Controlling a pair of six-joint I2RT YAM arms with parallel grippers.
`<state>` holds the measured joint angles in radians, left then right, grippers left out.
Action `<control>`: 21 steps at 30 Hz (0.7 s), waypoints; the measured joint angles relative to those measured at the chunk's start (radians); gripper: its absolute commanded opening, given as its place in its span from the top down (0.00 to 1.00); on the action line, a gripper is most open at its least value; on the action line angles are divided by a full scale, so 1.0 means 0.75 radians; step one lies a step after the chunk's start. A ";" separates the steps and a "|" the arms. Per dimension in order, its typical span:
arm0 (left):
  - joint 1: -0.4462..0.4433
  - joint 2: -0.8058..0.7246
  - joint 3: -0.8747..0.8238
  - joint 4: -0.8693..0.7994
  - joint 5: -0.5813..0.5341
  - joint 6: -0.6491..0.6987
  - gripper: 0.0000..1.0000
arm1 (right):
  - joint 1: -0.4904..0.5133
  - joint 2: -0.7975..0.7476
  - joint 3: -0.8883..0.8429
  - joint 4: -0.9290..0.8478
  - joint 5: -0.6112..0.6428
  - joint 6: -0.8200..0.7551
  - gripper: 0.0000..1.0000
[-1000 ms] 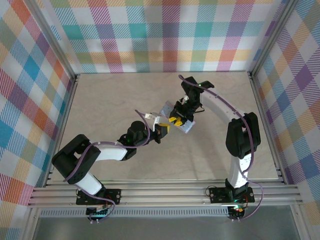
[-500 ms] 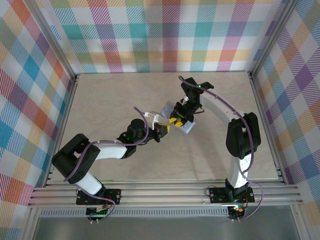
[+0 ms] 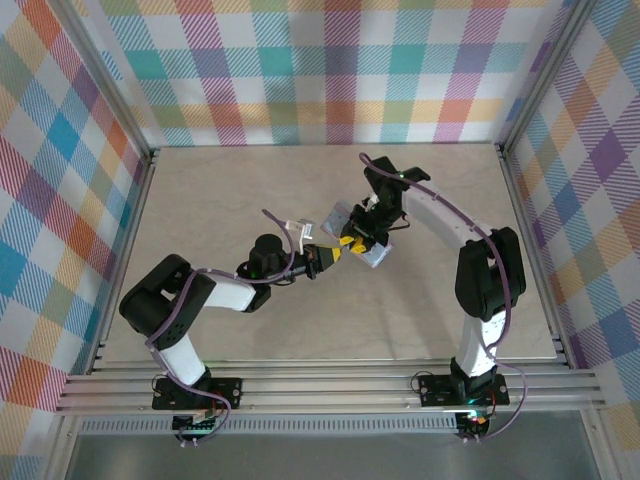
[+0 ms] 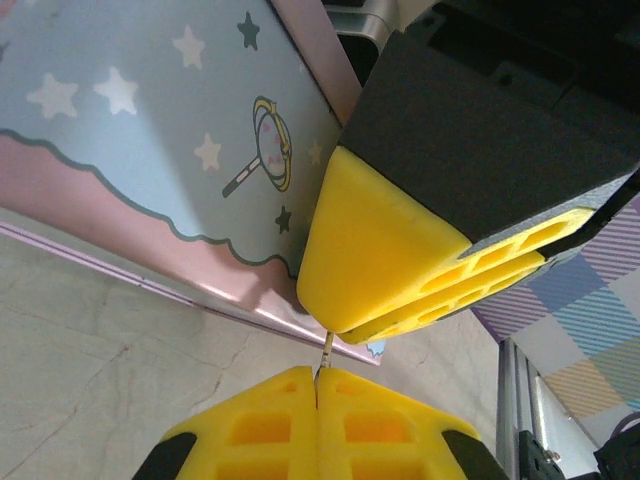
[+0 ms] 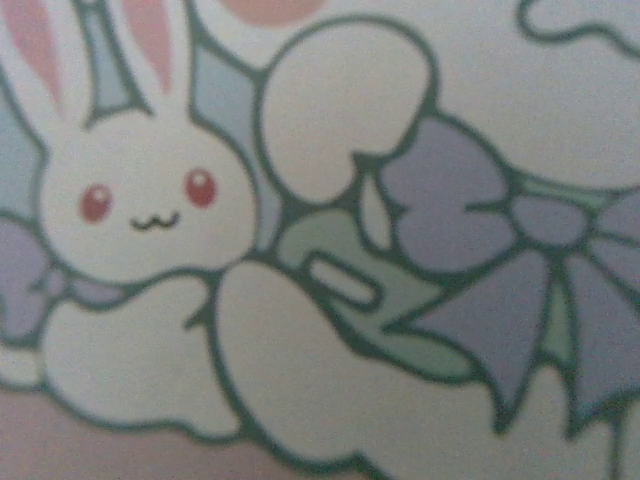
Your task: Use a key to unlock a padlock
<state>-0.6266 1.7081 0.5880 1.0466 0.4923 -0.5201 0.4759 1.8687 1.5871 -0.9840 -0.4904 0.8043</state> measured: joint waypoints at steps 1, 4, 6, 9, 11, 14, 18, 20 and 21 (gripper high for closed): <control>0.000 0.001 0.000 0.002 -0.004 0.002 1.00 | 0.000 0.000 -0.001 0.003 -0.001 0.001 1.00; -0.008 0.002 -0.002 0.004 -0.028 0.024 1.00 | 0.000 -0.001 -0.002 0.013 0.000 0.006 1.00; -0.012 0.009 -0.002 0.011 -0.039 0.023 1.00 | 0.000 -0.002 -0.005 0.018 0.001 0.011 1.00; -0.016 0.053 0.001 0.080 -0.044 -0.007 1.00 | 0.000 -0.007 -0.024 0.044 -0.003 0.031 1.00; -0.020 0.109 0.014 0.157 -0.049 -0.063 1.00 | 0.002 -0.018 -0.061 0.085 -0.010 0.047 1.00; -0.020 0.169 0.019 0.211 -0.049 -0.110 1.00 | -0.002 -0.024 -0.116 0.152 0.001 0.076 1.00; -0.016 0.183 0.019 0.214 -0.049 -0.150 1.00 | -0.001 -0.026 -0.143 0.190 0.005 0.097 1.00; -0.012 0.194 0.020 0.223 -0.048 -0.169 1.00 | 0.001 -0.035 -0.166 0.222 0.013 0.104 1.00; -0.012 0.202 0.020 0.229 -0.047 -0.182 1.00 | 0.004 -0.040 -0.177 0.234 0.023 0.105 1.00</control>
<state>-0.6357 1.8595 0.6033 1.2182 0.4568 -0.6563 0.4786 1.8389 1.4544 -0.8085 -0.4732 0.8833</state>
